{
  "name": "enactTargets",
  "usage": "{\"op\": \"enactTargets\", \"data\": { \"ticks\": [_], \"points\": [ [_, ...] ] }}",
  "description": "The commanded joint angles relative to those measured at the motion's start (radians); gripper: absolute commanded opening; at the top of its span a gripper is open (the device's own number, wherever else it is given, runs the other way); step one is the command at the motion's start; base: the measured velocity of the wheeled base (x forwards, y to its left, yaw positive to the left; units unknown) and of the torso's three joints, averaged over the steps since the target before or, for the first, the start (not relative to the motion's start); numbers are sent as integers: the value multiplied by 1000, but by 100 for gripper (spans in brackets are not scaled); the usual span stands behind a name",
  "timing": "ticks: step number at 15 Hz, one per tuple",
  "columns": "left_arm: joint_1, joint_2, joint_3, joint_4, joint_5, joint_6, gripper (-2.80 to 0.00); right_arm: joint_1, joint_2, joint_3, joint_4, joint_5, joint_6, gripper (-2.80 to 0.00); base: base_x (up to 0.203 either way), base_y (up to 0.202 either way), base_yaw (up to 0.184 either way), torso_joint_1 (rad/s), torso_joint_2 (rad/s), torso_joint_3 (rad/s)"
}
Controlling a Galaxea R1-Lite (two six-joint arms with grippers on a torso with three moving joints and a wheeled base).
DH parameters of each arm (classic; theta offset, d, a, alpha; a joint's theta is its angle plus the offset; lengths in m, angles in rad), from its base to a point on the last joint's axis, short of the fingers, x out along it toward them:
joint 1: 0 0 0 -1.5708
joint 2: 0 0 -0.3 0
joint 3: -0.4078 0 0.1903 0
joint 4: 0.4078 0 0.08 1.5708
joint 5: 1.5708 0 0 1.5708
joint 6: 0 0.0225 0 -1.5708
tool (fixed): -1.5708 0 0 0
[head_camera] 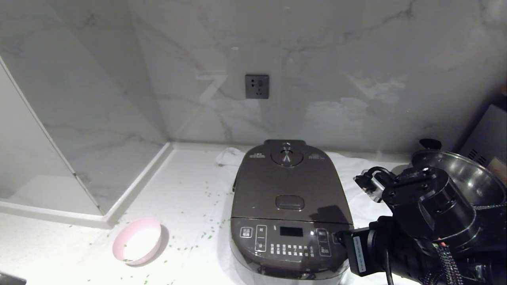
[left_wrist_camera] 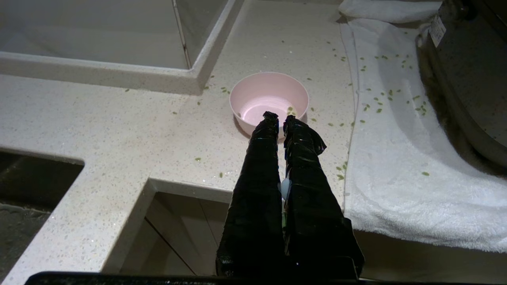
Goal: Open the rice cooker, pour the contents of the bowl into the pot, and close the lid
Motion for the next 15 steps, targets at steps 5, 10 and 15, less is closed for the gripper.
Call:
{"op": "enactTargets", "data": {
  "ticks": [5,10,15],
  "points": [
    [-1,-2,0,1,0,0,-280,-4,46,68,-69,5,11,-280,0,0,0,0,0,0],
    [-1,-1,1,1,0,0,-280,-4,27,58,-76,1,6,-280,0,0,0,0,0,0],
    [-1,-2,0,1,0,0,-280,0,-112,-11,-10,-6,-8,-280,0,0,0,0,0,0]
  ]
}}
